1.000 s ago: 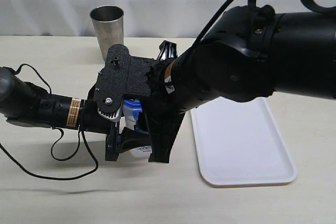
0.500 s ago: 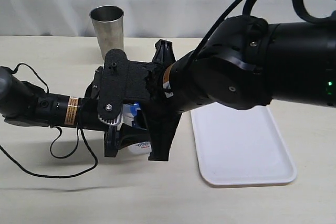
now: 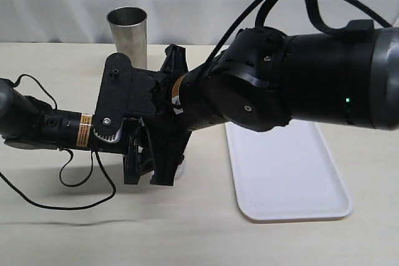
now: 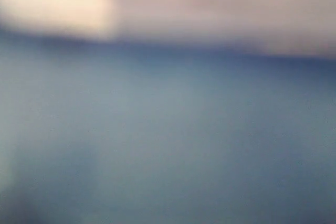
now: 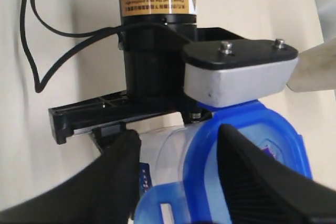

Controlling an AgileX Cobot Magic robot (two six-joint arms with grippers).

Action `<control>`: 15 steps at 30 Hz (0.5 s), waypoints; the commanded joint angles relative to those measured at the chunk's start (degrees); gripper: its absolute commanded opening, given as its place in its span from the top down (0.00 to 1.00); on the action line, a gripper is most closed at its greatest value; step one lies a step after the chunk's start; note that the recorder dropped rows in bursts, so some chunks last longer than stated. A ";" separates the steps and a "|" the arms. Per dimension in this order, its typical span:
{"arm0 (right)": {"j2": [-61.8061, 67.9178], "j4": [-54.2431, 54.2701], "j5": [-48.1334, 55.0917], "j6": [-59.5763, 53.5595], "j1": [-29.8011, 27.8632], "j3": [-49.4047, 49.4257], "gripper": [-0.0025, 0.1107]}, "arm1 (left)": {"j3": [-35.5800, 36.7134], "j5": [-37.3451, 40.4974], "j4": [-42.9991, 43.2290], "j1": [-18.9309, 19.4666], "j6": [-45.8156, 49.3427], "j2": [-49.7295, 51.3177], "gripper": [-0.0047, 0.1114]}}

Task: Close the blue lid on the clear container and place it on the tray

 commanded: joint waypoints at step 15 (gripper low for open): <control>-9.93 12.02 16.99 -0.35 -0.74 -0.87 0.52 | -0.19 -5.30 2.78 -1.16 0.37 -0.61 0.96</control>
